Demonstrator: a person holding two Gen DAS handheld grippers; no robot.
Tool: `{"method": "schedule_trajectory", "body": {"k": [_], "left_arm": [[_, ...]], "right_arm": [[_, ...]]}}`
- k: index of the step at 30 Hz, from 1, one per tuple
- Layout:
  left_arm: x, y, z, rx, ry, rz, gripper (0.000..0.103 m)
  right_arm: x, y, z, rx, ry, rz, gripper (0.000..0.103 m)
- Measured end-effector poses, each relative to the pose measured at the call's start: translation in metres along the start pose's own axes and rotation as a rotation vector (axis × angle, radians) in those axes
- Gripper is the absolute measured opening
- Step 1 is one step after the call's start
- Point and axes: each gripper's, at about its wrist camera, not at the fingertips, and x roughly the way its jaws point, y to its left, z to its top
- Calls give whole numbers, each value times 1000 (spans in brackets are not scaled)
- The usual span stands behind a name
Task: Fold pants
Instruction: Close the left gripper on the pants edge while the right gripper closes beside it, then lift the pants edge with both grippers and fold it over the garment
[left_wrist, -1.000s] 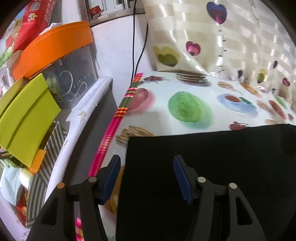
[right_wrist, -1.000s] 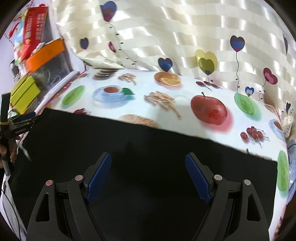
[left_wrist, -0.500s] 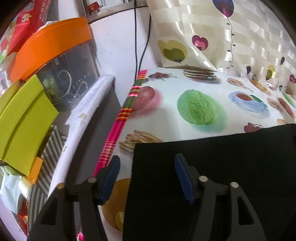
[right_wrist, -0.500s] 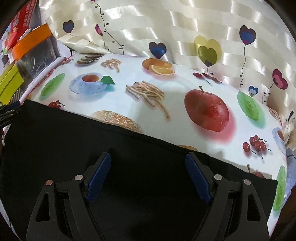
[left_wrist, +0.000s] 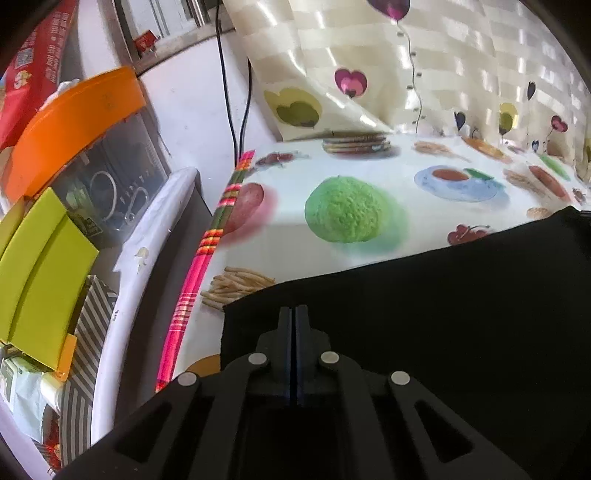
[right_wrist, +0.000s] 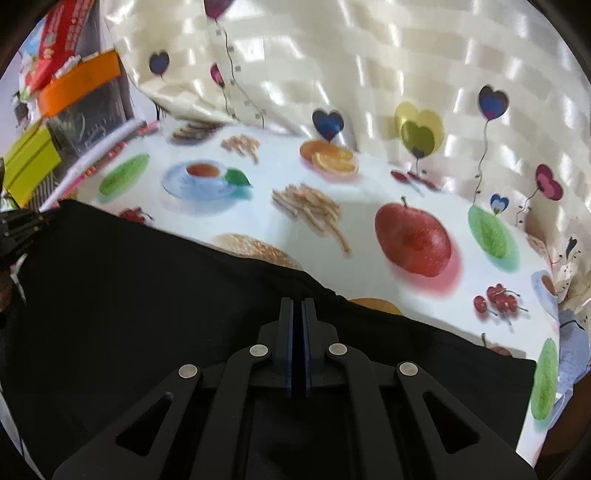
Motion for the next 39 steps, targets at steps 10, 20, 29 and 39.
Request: {"method": "schedule_trajectory", "body": {"k": [10, 20, 29, 39], "left_arm": [[-84, 11, -12, -79, -186, -97, 2], [-164, 16, -83, -105, -297, -184, 2], [-163, 7, -168, -146, -160, -242, 3], [-179, 32, -213, -355, -106, -314, 23]], "right_arm": [[-71, 10, -17, 19, -144, 5, 3], [-165, 40, -108, 77, -268, 20, 2], [-158, 69, -212, 185, -133, 77, 0], [-163, 55, -259, 365, -78, 101, 19]]}}
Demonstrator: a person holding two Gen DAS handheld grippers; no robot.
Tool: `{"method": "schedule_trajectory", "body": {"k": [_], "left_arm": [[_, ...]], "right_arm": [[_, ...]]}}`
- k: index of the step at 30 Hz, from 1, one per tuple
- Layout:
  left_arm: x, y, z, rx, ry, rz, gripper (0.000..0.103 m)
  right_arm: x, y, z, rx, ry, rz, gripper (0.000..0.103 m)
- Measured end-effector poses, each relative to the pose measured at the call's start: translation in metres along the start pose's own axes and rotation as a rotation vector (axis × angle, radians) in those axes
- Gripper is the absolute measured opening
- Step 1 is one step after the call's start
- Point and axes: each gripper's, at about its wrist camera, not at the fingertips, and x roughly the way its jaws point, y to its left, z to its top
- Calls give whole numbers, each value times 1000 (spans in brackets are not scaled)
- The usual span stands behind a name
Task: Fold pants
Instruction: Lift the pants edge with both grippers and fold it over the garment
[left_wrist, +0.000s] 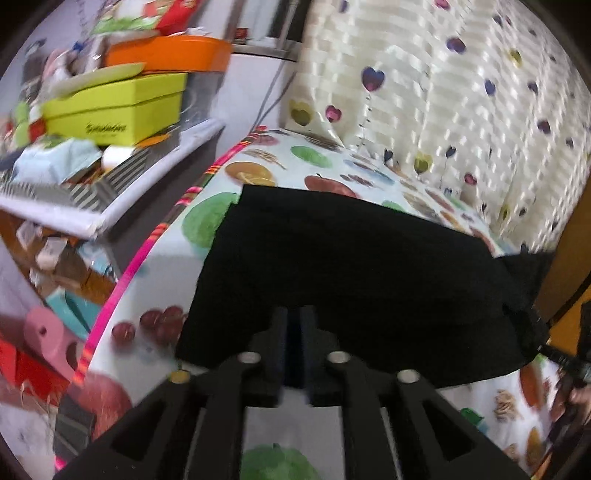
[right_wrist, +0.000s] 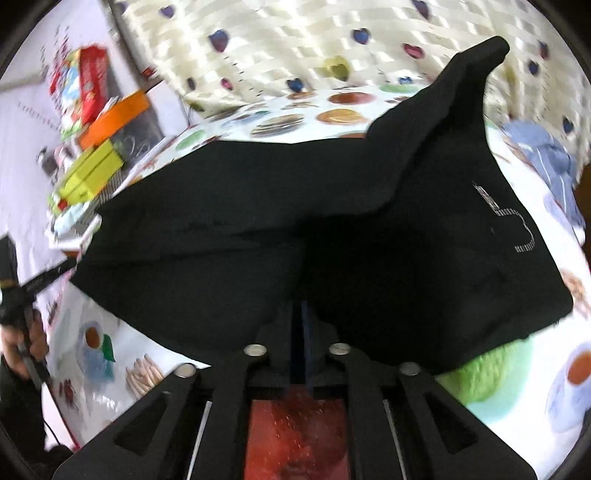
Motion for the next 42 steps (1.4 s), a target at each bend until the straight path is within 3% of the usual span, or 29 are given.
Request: {"method": "schedule_trajectory", "body": {"k": [2, 3, 4, 12, 15, 22, 25, 27, 29, 30, 31, 36, 42], "left_arm": [[-6, 3, -2, -59, -8, -32, 44], [-6, 3, -2, -89, -7, -50, 45], [-5, 3, -1, -111, -2, -63, 45], [14, -3, -4, -275, 75, -136, 45], [21, -2, 1, -314, 77, -120, 45], [36, 14, 8, -509, 98, -99, 45], [38, 11, 11, -517, 104, -58, 43], [39, 6, 13, -490, 111, -9, 33], [43, 4, 14, -461, 129, 63, 5], [44, 5, 13, -460, 132, 69, 5], [44, 6, 14, -456, 128, 61, 3], [38, 3, 23, -404, 90, 43, 2], [6, -5, 52, -326, -49, -39, 2]], "right_arm": [[-3, -6, 1, 51, -16, 21, 37], [-5, -10, 3, 84, -28, 36, 49], [-5, -12, 5, 99, -35, 44, 53], [-4, -37, 12, 284, -63, 111, 54], [-3, -47, 18, 335, -68, 134, 54], [1, -68, 30, 466, -89, 160, 54], [3, -71, 35, 477, -91, 124, 54], [4, -72, 37, 481, -92, 114, 54], [4, -74, 39, 487, -98, 100, 41], [4, -75, 40, 486, -103, 80, 12], [3, -78, 41, 484, -104, 62, 2], [-8, -79, 42, 476, -146, 74, 2], [-41, -63, 45, 421, -224, 129, 2]]}}
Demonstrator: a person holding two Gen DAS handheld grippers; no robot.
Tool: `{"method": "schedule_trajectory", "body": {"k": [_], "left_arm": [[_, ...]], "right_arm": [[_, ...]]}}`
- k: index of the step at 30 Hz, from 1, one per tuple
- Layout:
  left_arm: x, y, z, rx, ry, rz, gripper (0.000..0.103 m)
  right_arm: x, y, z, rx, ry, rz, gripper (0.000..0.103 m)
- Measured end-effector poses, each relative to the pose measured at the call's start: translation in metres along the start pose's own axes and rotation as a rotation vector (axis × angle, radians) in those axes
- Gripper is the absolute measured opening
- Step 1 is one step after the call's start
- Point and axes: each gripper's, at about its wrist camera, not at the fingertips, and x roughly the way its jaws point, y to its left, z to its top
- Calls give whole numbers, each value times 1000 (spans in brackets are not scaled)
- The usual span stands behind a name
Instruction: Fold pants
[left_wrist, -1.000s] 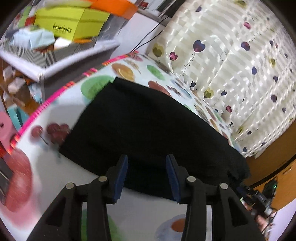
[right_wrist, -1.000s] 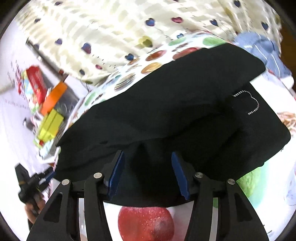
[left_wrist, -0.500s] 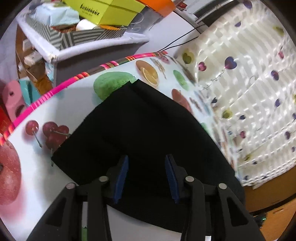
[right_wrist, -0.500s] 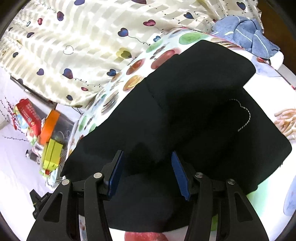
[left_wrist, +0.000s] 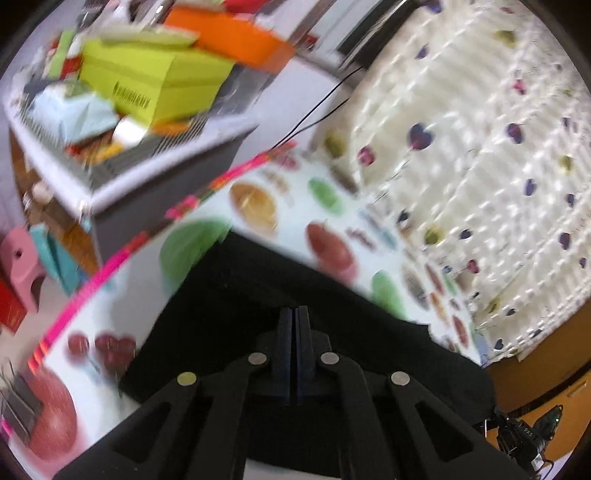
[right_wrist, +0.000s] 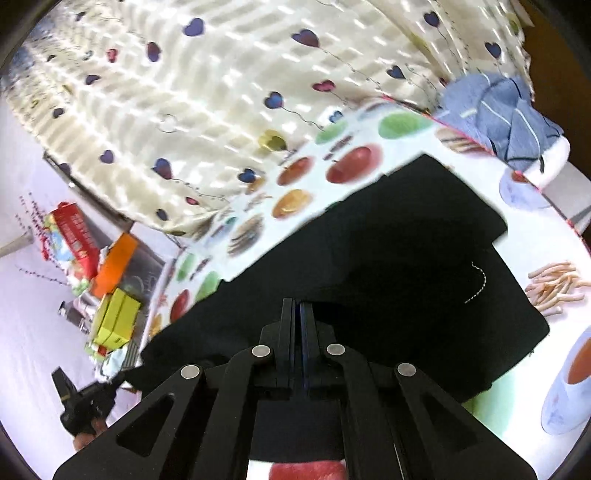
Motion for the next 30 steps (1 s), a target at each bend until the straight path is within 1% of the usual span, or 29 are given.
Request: {"method": "schedule_trajectory", "body": {"k": [2, 4, 6, 11, 13, 15, 19, 20, 21, 22, 23, 24, 30], "left_arm": [[-11, -3, 6, 33, -41, -22, 2], [-19, 1, 8, 41, -66, -48, 2], [-22, 9, 7, 50, -69, -59, 2], [-6, 37, -19, 35, 27, -12, 2], [-3, 47, -30, 10, 51, -17, 3], [-4, 54, -35, -11, 61, -29, 3], [-8, 60, -40, -30, 67, -44, 4], [-9, 61, -41, -36, 66, -44, 7], [-10, 61, -42, -42, 63, -38, 10], [-9, 62, -43, -51, 63, -36, 23], [-8, 64, -44, -62, 69, -37, 36], [-6, 65, -44, -75, 77, -43, 38], [3, 60, -42, -118, 89, -31, 40]], "right_arm": [[-7, 2, -4, -3, -7, 11, 2], [-13, 1, -13, -1, -4, 22, 2], [-13, -1, -24, -4, 19, 8, 2], [-4, -23, -48, 27, 102, -47, 2], [1, -31, -54, 48, 131, -69, 2], [2, -34, -55, 67, 144, -63, 3], [2, -29, -53, 42, 153, -85, 3], [2, -28, -53, 37, 151, -89, 4], [1, -28, -53, 35, 147, -91, 7], [1, -28, -54, 36, 145, -87, 10], [1, -29, -54, 38, 146, -83, 10], [3, -30, -54, 43, 147, -83, 10], [4, -28, -53, 44, 141, -91, 11]]}}
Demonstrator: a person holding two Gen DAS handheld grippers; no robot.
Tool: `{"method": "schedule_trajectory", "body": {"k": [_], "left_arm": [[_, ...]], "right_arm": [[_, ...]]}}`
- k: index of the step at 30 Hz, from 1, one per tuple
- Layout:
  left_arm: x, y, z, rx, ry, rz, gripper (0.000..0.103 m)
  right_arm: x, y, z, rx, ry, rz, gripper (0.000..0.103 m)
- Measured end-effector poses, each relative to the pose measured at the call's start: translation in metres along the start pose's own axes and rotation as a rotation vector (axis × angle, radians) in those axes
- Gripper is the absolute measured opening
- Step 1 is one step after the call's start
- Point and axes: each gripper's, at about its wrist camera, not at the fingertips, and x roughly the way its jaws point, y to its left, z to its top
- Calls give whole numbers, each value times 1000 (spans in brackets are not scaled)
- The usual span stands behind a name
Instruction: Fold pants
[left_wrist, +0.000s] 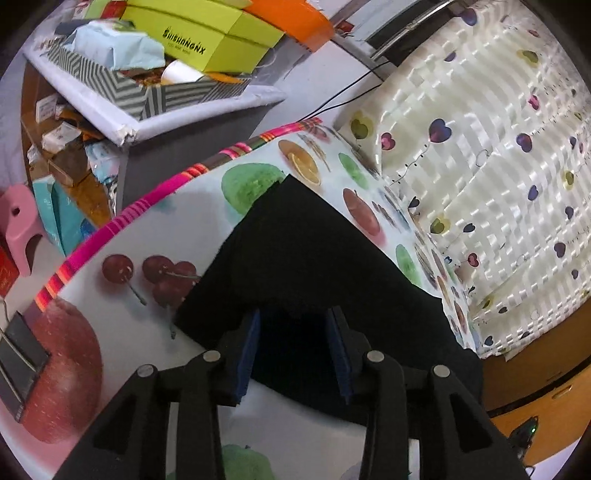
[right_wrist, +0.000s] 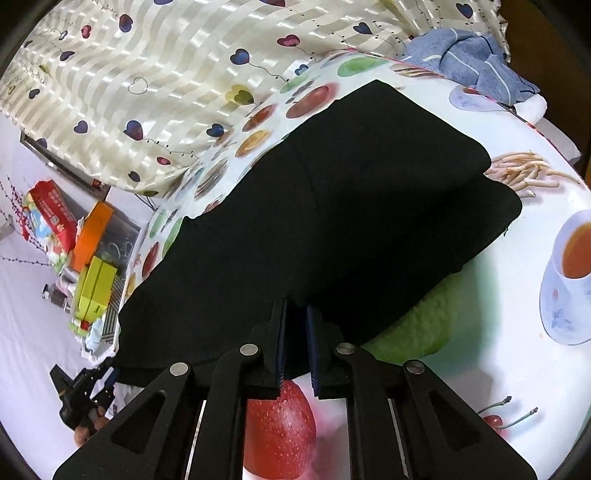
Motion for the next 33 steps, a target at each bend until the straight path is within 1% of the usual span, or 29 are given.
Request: {"method": "schedule_trajectory", "body": {"k": [3, 7, 9, 10, 11, 12, 13, 14, 16, 18, 19, 20, 21, 22, 24, 26, 28, 31, 33], "left_arm": [[3, -2, -1, -29, 10, -10, 41], [7, -1, 7, -82, -16, 10, 41], [10, 0, 10, -92, -30, 27, 36], [13, -3, 12, -77, -32, 73, 17], [15, -5, 13, -59, -26, 119, 5], [18, -7, 13, -49, -19, 134, 4], [19, -9, 14, -30, -17, 136, 4], [17, -13, 15, -9, -21, 138, 4], [5, -18, 19, 21, -54, 105, 4], [-14, -21, 23, 41, -99, 49, 4], [-20, -23, 24, 57, -113, 40, 4], [-23, -23, 23, 78, -121, 46, 4], [-22, -20, 21, 92, -120, 57, 4], [-18, -14, 18, 93, -101, 70, 4], [-6, -3, 12, 74, -57, 91, 4], [-1, 9, 4, 57, -32, 108, 4], [-5, 9, 2, 50, -40, 95, 4], [-20, 2, 7, 79, -82, 68, 4], [-20, -1, 8, 96, -87, 72, 4]], "right_arm": [[0, -1, 0, 3, -1, 3, 11], [0, 0, 2, 8, -3, 3, 11], [1, -1, 3, 16, -9, -1, 11], [2, -1, 4, 19, -10, -1, 11], [3, -1, 5, 17, -15, -1, 11], [4, -1, 6, 12, -21, -2, 9], [5, -1, 8, 3, -28, -9, 5], [5, 0, 8, 0, -29, -17, 4], [-2, 4, 9, -9, -48, 1, 3], [-16, 13, 7, -45, -82, 21, 3], [-21, 15, 6, -54, -89, 39, 3], [-23, 15, 5, -58, -88, 42, 3], [-23, 14, 3, -61, -83, 34, 3], [-21, 13, 1, -59, -74, 26, 3], [-10, 2, -8, -33, -28, 6, 3], [-7, -3, -12, -11, -14, 12, 3], [-12, 1, -13, -19, -22, 18, 3], [-21, 11, -10, -54, -44, 29, 3], [-17, 9, -10, -55, -33, 16, 3]]}}
